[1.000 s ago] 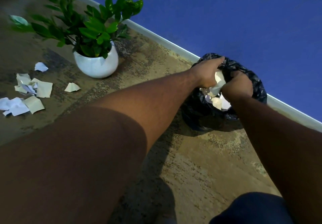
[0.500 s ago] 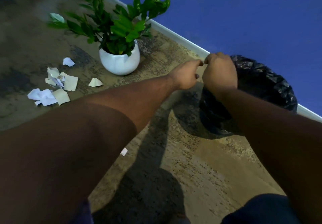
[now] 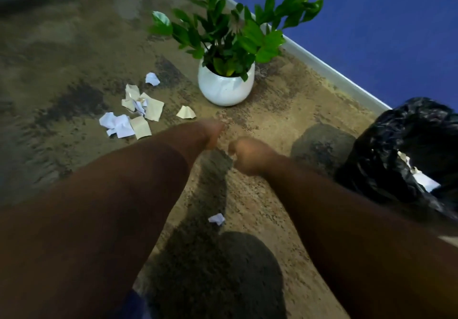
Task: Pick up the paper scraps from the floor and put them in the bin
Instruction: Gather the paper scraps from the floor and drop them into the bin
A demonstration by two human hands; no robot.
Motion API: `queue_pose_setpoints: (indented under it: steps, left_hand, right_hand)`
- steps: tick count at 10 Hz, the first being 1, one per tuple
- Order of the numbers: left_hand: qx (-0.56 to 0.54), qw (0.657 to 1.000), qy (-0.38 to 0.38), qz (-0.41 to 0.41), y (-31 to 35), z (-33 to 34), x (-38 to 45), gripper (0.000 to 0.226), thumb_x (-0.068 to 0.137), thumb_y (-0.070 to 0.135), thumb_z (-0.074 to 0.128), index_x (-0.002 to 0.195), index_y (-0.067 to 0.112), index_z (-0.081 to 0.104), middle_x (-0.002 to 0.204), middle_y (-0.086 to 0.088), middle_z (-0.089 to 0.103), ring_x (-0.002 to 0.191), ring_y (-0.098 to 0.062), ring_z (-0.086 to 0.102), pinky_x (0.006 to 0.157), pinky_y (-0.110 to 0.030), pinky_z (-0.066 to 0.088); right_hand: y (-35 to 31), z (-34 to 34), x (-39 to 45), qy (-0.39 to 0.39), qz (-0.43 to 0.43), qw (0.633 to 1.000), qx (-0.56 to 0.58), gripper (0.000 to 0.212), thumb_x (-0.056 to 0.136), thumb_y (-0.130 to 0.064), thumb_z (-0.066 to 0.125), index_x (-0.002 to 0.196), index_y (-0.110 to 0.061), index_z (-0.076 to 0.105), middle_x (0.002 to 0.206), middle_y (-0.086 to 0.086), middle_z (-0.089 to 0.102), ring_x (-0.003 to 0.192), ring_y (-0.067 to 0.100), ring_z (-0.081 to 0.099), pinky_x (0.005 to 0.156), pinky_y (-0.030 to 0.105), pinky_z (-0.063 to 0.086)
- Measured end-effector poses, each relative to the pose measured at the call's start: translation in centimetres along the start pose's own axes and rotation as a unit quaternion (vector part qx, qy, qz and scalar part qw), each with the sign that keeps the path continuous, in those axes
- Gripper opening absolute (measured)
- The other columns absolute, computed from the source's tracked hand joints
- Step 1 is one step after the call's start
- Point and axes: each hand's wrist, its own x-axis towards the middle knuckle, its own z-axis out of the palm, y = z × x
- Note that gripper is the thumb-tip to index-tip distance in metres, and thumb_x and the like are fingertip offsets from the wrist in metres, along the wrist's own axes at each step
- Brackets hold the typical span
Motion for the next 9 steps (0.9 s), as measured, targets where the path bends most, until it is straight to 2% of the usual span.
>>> queue_pose_setpoints:
  steps: [1,2,3,4,5,6,7,8,9]
  left_hand:
    - [0.006,0.999,0.002,-0.040,-2.8,0.6,0.9,0.053,0.095,0.018,0.060,0.143,0.005,0.044,0.140,-0.019,0.052,0.127,-0.031,0.054,0.104,-0.037,0.046]
    - [-0.003,0.998,0.024,-0.051,-4.5,0.8,2.1,0.049,0.089,0.014,0.064,0.137,0.007,0.051,0.137,-0.020,0.054,0.126,-0.033,0.055,0.104,-0.039,0.046]
    - [-0.009,0.994,0.073,-0.078,-6.4,2.3,4.0,0.052,0.088,0.017,0.064,0.136,0.006,0.046,0.138,-0.022,0.047,0.127,-0.038,0.050,0.105,-0.040,0.043]
    - [-0.040,0.990,0.093,-0.098,-7.4,3.0,5.6,0.066,0.090,0.022,0.060,0.148,0.012,0.031,0.153,-0.022,0.028,0.142,-0.041,0.030,0.114,-0.053,0.033]
    - [-0.082,0.982,0.105,-0.134,-8.6,3.8,7.4,0.074,0.091,0.027,0.059,0.154,0.022,0.020,0.163,-0.015,0.007,0.150,-0.041,0.009,0.117,-0.061,0.022]
    - [-0.115,0.969,0.144,-0.167,-8.8,4.9,8.8,0.062,0.098,0.034,0.049,0.152,0.028,0.022,0.165,-0.011,0.001,0.152,-0.038,0.001,0.116,-0.067,0.013]
    - [-0.119,0.971,0.140,-0.153,-9.2,5.8,9.5,0.060,0.099,0.032,0.048,0.153,0.031,0.021,0.165,-0.008,0.000,0.152,-0.037,-0.001,0.115,-0.068,0.012]
    - [-0.103,0.979,0.132,-0.119,-9.2,6.1,9.1,0.050,0.099,0.023,0.047,0.147,0.026,0.031,0.159,-0.015,0.015,0.148,-0.043,0.011,0.113,-0.065,0.024]
    - [-0.026,0.983,0.160,-0.082,-8.9,6.5,8.8,0.043,0.099,0.009,0.040,0.142,0.015,0.041,0.149,-0.020,0.030,0.140,-0.046,0.025,0.112,-0.057,0.033]
  right_hand:
    - [-1.6,5.1,0.7,-0.074,-0.016,0.997,-0.015,0.017,0.092,-0.015,0.061,0.107,-0.012,0.068,0.100,0.003,0.067,0.091,0.018,0.064,0.068,0.026,0.049]
    - [-2.3,8.4,0.3,-0.134,-0.045,0.989,-0.034,0.028,0.089,-0.023,0.066,0.113,-0.010,0.066,0.100,0.006,0.064,0.100,0.024,0.065,0.075,0.029,0.052]
    - [-2.3,11.5,-0.3,-0.122,-0.038,0.989,-0.071,0.057,0.089,-0.028,0.068,0.138,-0.008,0.047,0.125,0.015,0.058,0.108,0.030,0.061,0.075,0.031,0.050]
    - [-2.1,12.7,-0.3,-0.135,-0.061,0.984,-0.101,0.077,0.089,-0.025,0.070,0.150,-0.004,0.029,0.148,0.021,0.038,0.126,0.036,0.050,0.094,0.041,0.050]
    - [-2.0,13.4,0.6,-0.149,-0.064,0.982,-0.102,0.076,0.092,-0.024,0.066,0.152,-0.002,0.023,0.154,0.022,0.027,0.123,0.039,0.050,0.088,0.043,0.051]
    - [-1.8,15.2,1.4,-0.103,-0.036,0.990,-0.087,0.052,0.093,-0.019,0.062,0.139,-0.006,0.044,0.137,0.021,0.046,0.105,0.038,0.061,0.064,0.037,0.042]
    - [-1.7,16.0,2.3,-0.097,-0.017,0.992,-0.073,0.036,0.089,-0.020,0.064,0.123,-0.010,0.057,0.119,0.016,0.060,0.097,0.035,0.064,0.062,0.034,0.038]
    - [-1.7,15.4,3.1,-0.134,-0.010,0.990,-0.044,0.024,0.087,-0.021,0.065,0.110,-0.011,0.066,0.108,0.013,0.066,0.096,0.032,0.066,0.063,0.032,0.040]
    - [-1.8,14.1,3.1,-0.169,-0.010,0.986,-0.014,0.023,0.091,-0.019,0.063,0.109,-0.007,0.068,0.109,0.014,0.066,0.101,0.031,0.064,0.071,0.032,0.045]
